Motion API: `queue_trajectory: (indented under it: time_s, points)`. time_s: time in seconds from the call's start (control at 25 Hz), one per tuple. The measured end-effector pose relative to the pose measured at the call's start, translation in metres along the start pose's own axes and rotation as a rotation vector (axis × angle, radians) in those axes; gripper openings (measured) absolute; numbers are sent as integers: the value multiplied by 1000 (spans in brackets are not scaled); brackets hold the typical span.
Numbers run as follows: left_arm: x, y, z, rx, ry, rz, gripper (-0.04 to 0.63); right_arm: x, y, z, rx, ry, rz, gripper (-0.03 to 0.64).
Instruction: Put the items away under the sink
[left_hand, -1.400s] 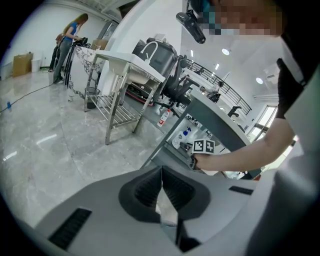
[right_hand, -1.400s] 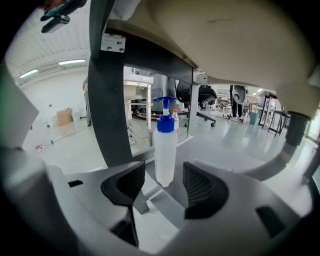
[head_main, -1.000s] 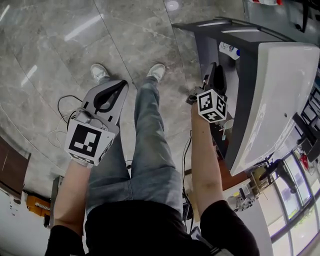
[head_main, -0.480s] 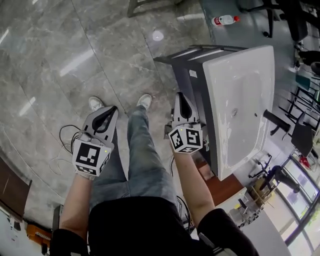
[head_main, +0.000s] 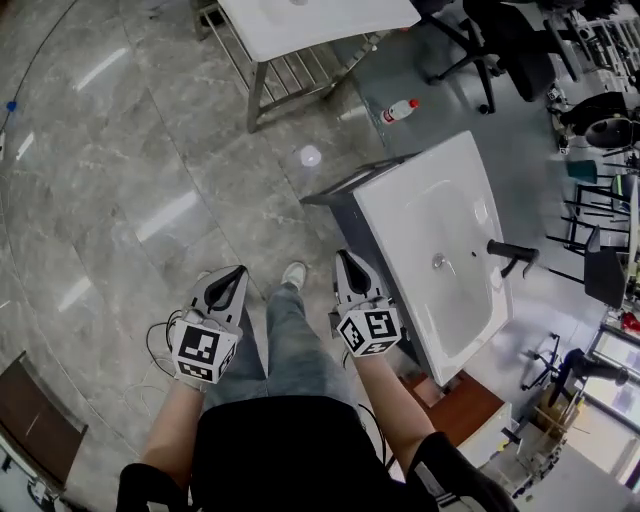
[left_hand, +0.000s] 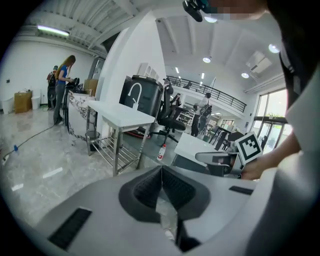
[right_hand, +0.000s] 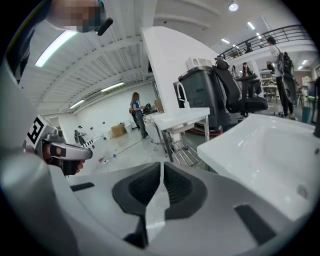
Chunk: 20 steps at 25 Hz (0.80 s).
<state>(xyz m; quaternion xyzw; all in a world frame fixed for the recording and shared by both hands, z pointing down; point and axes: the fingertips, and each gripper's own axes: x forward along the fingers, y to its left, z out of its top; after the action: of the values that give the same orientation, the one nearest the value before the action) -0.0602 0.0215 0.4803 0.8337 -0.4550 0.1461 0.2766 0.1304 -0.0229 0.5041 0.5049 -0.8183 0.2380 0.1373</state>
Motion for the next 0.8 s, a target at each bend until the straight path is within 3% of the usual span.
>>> queue_trajectory:
  time_s: [0.16, 0.36, 0.6, 0.8]
  points:
    - [-12, -14, 36, 36, -32, -17, 23, -15, 14, 42, -86, -14, 5, 44]
    - [-29, -30, 75, 87, -67, -38, 23, -37, 36, 91, -85, -68, 43, 44]
    - [-54, -50, 106, 152, -105, -55, 23, -59, 54, 115, -40, -88, 91, 44]
    - [-65, -57, 128, 263, -123, -40, 23, -67, 69, 134, -131, -102, 132, 44]
